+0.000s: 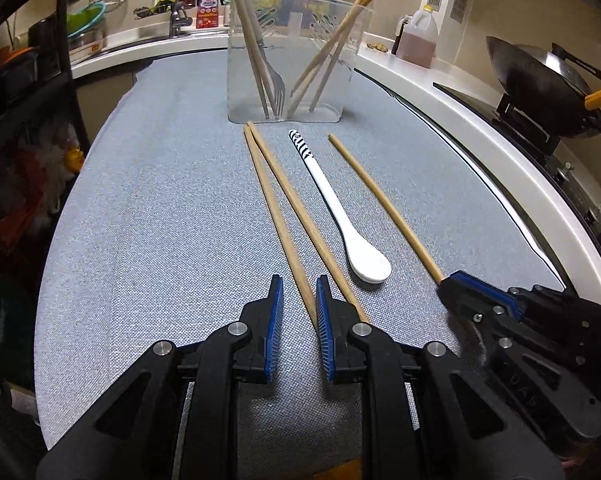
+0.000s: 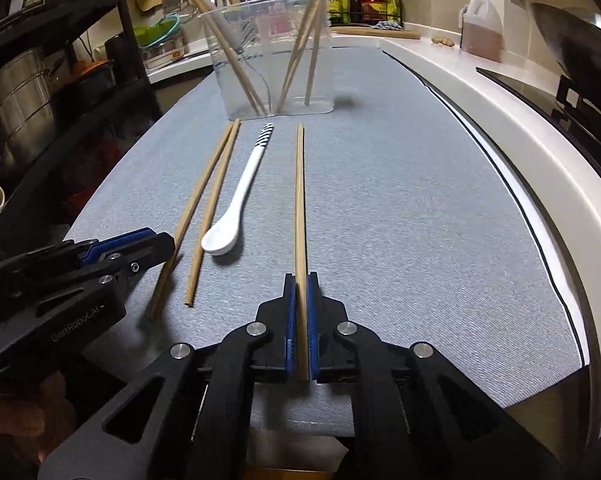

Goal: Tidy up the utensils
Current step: 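Grasp a wooden chopstick with the right tool while the left tool grasps another chopstick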

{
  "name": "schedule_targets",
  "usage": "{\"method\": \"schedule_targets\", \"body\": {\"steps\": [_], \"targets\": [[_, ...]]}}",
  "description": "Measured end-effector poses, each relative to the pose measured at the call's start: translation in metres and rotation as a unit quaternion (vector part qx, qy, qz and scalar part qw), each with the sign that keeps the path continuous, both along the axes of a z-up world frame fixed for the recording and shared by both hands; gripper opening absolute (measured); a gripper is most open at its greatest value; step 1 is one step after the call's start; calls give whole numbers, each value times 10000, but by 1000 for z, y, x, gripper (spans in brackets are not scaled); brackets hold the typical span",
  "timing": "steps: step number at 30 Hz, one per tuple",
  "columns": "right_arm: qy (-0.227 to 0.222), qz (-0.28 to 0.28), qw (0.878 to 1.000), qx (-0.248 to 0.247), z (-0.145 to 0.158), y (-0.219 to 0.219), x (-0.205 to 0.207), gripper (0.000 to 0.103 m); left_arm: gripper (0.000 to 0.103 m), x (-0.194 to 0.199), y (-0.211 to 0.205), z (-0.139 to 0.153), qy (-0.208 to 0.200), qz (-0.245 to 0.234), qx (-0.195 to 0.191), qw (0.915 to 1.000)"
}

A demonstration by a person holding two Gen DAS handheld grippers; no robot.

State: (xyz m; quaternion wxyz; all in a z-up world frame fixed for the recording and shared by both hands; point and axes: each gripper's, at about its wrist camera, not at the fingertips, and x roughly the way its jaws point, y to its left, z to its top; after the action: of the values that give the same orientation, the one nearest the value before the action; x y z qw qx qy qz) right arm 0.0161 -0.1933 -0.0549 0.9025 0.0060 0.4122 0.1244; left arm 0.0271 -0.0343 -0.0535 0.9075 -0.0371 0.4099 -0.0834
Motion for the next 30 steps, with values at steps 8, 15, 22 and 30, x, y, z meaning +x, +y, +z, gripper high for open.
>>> {"method": "schedule_targets", "body": {"steps": [8, 15, 22, 30], "targets": [[36, -101, 9999, -3, -2, -10, 0, 7, 18, 1, -8, -3, -28, 14, 294, 9996], [36, -78, 9999, -89, -2, -9, 0, 8, 18, 0, -12, -3, -80, -1, 548, 9985], [58, -81, 9998, -180, -1, -8, -1, 6, 7, -1, 3, -1, -25, 219, 510, 9985], [54, -195, 9998, -94, -2, -11, -5, 7, 7, -12, 15, -1, 0, 356, 550, 9979]]}}
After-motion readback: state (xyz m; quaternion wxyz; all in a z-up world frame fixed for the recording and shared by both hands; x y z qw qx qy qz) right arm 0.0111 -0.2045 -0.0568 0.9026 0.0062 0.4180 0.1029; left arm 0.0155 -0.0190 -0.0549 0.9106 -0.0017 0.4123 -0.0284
